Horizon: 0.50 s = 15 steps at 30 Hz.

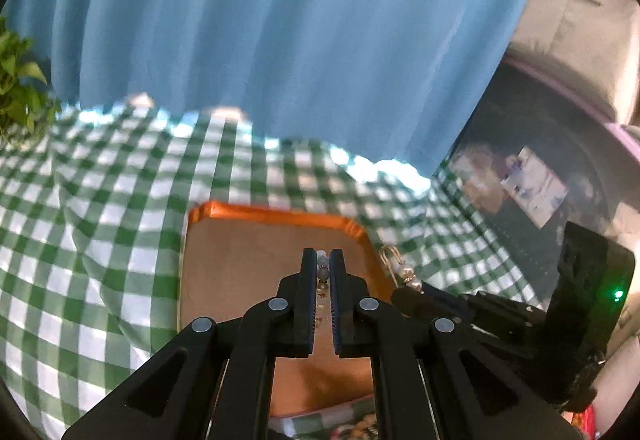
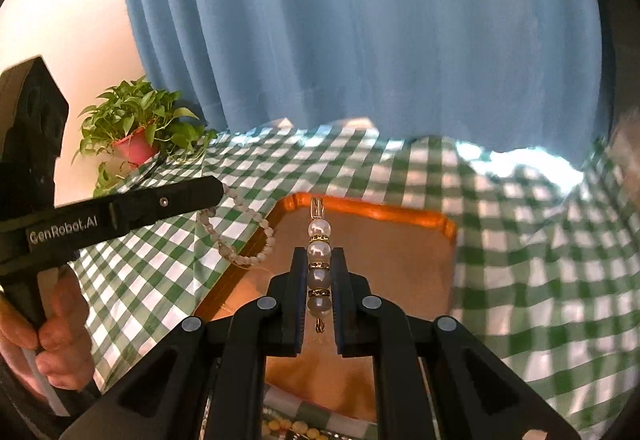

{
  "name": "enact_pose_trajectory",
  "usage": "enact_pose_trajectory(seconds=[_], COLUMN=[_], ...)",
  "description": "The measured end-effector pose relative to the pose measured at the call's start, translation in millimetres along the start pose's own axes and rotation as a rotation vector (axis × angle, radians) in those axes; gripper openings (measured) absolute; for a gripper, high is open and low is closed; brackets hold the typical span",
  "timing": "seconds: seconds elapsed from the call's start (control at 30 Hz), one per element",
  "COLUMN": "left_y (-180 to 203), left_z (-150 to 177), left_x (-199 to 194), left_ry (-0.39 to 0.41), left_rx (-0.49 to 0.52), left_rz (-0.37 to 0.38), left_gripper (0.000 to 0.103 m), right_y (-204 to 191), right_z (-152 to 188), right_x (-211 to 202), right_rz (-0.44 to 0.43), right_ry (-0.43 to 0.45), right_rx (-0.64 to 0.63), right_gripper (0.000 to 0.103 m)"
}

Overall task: Organize jewelry
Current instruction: 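Open the left tool to drop the pearl bracelet while the right tool releases the pin into the tray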

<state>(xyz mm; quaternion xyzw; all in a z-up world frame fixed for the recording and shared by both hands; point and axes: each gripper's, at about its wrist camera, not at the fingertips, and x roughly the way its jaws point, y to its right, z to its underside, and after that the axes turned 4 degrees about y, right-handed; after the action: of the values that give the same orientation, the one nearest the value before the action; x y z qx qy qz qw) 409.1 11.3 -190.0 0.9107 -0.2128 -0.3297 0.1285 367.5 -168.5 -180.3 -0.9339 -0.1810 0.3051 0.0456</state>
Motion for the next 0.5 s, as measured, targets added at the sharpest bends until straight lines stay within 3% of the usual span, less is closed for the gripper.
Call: enact_pose_trajectory(seconds=[0.23, 0.37, 0.5], left_y=[-35, -34, -36], left_z=[26, 34, 41], left_x=[40, 44, 49], left_ry=[-0.134, -0.162, -0.178], left_rx=[-0.117, -0.113, -0.036], left_rz=[0.033, 0.062, -0.065], left_gripper=[0.006, 0.006, 0.006], right_y=[6, 19, 20], right_z=[31, 36, 40], right_x=[35, 40, 50], right_rz=[-0.060, -0.091, -0.054], right_ry=[-0.104, -0.127, -0.146], right_rx=[-0.010, 0.046, 0.018], right_gripper=[0.010, 0.010, 0.010])
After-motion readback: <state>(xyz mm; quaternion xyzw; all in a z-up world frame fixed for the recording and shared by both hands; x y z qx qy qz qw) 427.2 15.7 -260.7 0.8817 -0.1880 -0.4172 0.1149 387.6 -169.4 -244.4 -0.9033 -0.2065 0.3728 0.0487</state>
